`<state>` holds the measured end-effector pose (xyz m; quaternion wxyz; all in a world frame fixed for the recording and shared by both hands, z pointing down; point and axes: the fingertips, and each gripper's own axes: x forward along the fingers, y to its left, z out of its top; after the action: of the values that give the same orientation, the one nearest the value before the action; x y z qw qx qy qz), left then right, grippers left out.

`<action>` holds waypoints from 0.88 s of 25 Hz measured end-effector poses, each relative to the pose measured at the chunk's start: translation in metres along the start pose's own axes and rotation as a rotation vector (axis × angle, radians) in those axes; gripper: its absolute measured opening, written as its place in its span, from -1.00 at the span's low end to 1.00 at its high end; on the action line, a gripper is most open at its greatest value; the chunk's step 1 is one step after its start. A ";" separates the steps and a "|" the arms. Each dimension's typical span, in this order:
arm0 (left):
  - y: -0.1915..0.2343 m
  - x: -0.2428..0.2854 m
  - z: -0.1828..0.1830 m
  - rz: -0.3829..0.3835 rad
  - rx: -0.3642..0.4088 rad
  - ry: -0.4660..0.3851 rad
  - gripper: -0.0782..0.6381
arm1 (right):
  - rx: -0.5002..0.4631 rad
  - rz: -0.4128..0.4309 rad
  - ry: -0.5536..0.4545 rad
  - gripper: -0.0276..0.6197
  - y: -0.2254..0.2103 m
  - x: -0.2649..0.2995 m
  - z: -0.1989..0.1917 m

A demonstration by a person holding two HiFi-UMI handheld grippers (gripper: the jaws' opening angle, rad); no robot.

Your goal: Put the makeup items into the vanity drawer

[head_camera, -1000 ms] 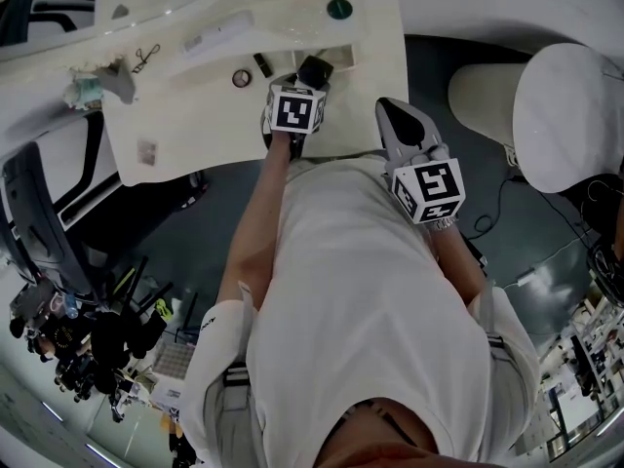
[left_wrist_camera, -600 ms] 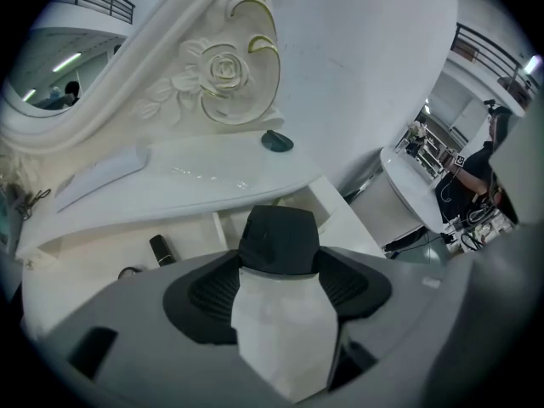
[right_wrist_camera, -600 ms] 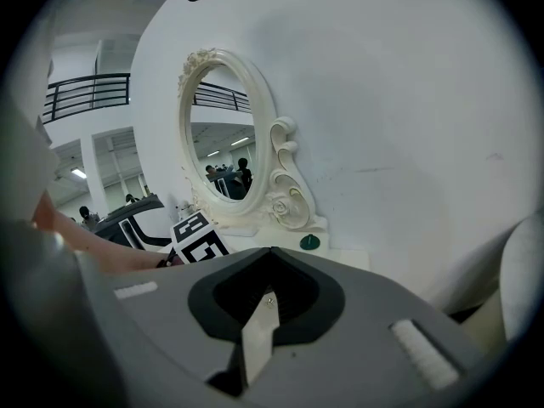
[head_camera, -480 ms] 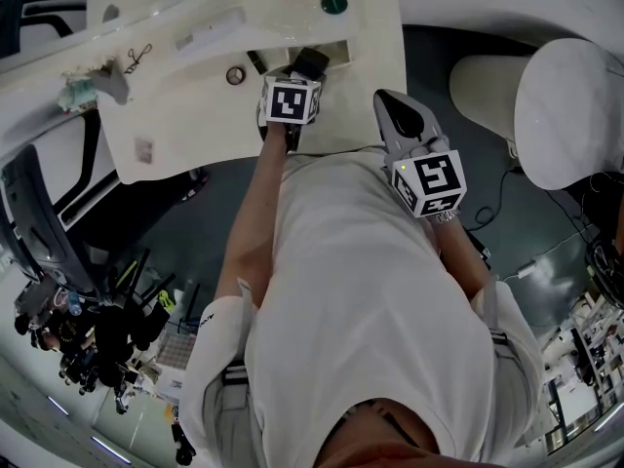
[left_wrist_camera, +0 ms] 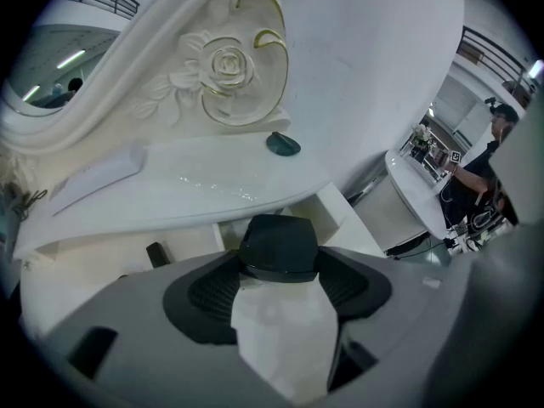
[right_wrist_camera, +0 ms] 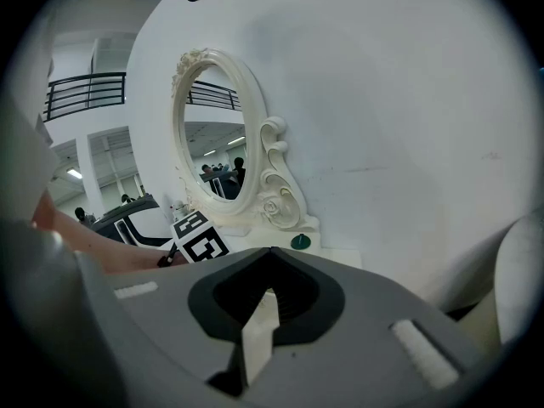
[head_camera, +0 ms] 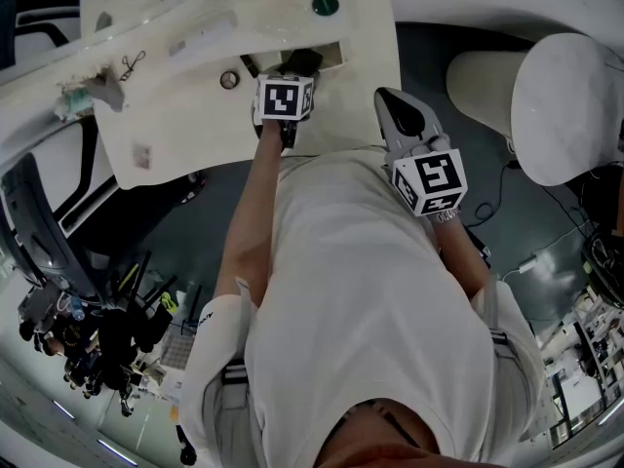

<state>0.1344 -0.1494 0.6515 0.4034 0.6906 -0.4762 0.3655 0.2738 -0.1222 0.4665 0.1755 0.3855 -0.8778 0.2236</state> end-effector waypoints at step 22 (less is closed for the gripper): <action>0.007 -0.015 0.006 0.001 -0.001 -0.191 -0.20 | -0.013 0.001 0.009 -0.89 0.014 0.005 -0.002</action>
<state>0.1241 -0.1512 0.6367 0.3561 0.7220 -0.5130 0.2980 0.2602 -0.1153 0.4671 0.1821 0.3829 -0.8786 0.2197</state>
